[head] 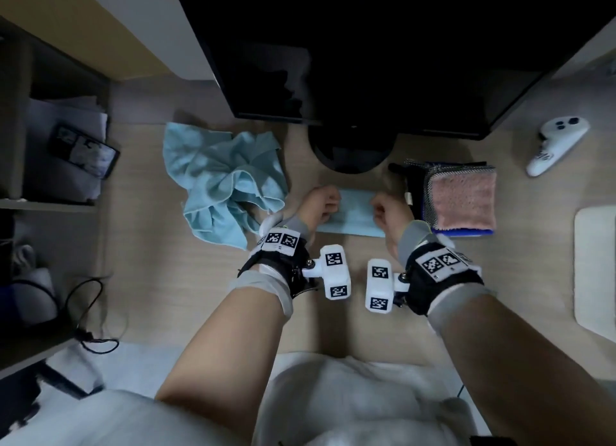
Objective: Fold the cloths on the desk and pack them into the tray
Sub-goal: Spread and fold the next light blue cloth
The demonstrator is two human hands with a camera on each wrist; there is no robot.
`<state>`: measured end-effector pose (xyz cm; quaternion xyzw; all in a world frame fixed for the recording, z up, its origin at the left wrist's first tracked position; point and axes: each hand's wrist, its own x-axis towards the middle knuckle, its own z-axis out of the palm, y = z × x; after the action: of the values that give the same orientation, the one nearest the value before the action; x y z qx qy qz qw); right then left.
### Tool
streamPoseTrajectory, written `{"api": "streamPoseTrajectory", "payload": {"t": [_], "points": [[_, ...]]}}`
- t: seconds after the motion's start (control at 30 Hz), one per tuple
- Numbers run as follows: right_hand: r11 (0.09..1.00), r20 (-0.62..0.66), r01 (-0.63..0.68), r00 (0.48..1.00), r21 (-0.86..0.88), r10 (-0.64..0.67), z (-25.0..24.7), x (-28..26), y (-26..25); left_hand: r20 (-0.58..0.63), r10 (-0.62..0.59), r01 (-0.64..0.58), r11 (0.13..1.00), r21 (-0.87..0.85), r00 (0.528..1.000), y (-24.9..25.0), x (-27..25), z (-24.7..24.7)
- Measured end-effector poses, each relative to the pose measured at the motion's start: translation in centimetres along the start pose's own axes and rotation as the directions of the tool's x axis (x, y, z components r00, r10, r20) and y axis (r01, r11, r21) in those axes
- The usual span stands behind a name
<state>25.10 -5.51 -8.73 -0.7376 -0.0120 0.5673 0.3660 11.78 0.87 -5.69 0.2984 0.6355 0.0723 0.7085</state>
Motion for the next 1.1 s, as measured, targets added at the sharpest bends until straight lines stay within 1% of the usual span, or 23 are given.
{"api": "streamPoseTrajectory", "payload": {"t": [0.07,0.13,0.17,0.27,0.37,0.4,0.47,0.53,0.6,0.63,0.67,0.7,0.73,0.77,0.83,0.87,0.93,0.97,1.03,1.1], "points": [[1.0,0.048,0.01,0.999,0.01,-0.01,-0.5,-1.4,-0.1,0.002,0.048,-0.048,0.997,-0.052,0.999,-0.2,-1.5,-0.3],[0.999,0.051,0.039,0.998,-0.01,-0.038,-0.4,-3.0,-0.8,-0.032,0.103,-0.106,0.987,-0.117,0.994,-0.4,-2.6,-0.9],[0.995,0.041,0.097,0.995,-0.019,-0.096,-0.4,-3.9,-1.1,-0.06,0.151,-0.158,0.976,-0.149,0.987,-0.5,-3.3,-1.3],[0.968,0.037,0.251,0.967,-0.007,-0.251,0.1,-5.7,-1.3,-0.16,0.222,-0.25,0.951,-0.185,0.962,-1.3,-5.2,-2.6],[0.96,0.086,0.274,0.959,-0.063,-0.269,1.4,-7.2,-0.4,-0.256,0.23,-0.283,0.939,-0.193,0.939,-2.7,-6.9,-4.6],[0.957,0.133,0.277,0.955,-0.089,-0.265,2.3,-7.9,-0.2,-0.295,0.23,-0.297,0.932,-0.207,0.927,-3.2,-7.4,-5.6],[0.947,0.24,0.279,0.941,-0.159,-0.237,4.4,-9.1,0.0,-0.416,0.225,-0.336,0.917,-0.215,0.881,-4.2,-8.3,-7.9],[0.933,0.305,0.312,0.919,-0.178,-0.249,5.7,-9.4,0.4,-0.506,0.22,-0.342,0.926,-0.16,0.834,-4.7,-8.8,-9.5],[0.918,0.349,0.355,0.895,-0.176,-0.28,8.1,-10.1,0.4,-0.575,0.224,-0.329,0.941,-0.084,0.787,-5.3,-9.2,-12.1],[0.909,0.355,0.37,0.89,-0.194,-0.286,9.4,-10.2,0.0,-0.601,0.238,-0.323,0.946,-0.036,0.763,-5.2,-9.2,-13.5],[0.902,0.366,0.375,0.887,-0.212,-0.283,11.0,-10.3,-0.5,-0.611,0.254,-0.31,0.951,0.015,0.75,-5.1,-8.8,-15.0],[0.901,0.388,0.371,0.882,-0.226,-0.266,12.6,-10.3,-0.8,-0.597,0.272,-0.294,0.954,0.064,0.755,-4.9,-8.7,-16.3],[0.902,0.409,0.357,0.881,-0.241,-0.239,14.3,-10.4,-1.2,-0.568,0.287,-0.273,0.956,0.112,0.772,-4.6,-8.3,-17.5],[0.906,0.419,0.334,0.885,-0.261,-0.205,16.0,-10.1,-1.5,-0.528,0.293,-0.258,0.956,0.14,0.797,-4.4,-7.8,-18.7],[0.893,0.407,0.322,0.896,-0.315,-0.18,18.8,-9.3,-1.8,-0.441,0.253,-0.23,0.967,0.106,0.861,-3.8,-7.0,-20.5],[0.865,0.409,0.337,0.896,-0.371,-0.174,20.0,-8.9,-1.8,-0.42,0.227,-0.211,0.974,0.085,0.879,-3.5,-6.3,-21.5],[0.79,0.399,0.382,0.897,-0.479,-0.191,21.5,-8.1,-1.8,-0.387,0.193,-0.165,0.981,0.103,0.902,-2.9,-5.4,-23.1],[0.765,0.37,0.394,0.903,-0.509,-0.218,22.0,-7.9,-1.8,-0.359,0.181,-0.143,0.981,0.131,0.916,-2.7,-4.8,-23.9],[0.764,0.274,0.402,0.914,-0.505,-0.3,22.3,-7.8,-2.1,-0.314,0.181,-0.13,0.976,0.176,0.932,-2.1,-4.3,-24.9],[0.792,0.145,0.399,0.915,-0.462,-0.376,22.5,-8.2,-2.6,-0.312,0.238,-0.174,0.96,0.22,0.92,-1.4,-3.7,-26.1]]}}
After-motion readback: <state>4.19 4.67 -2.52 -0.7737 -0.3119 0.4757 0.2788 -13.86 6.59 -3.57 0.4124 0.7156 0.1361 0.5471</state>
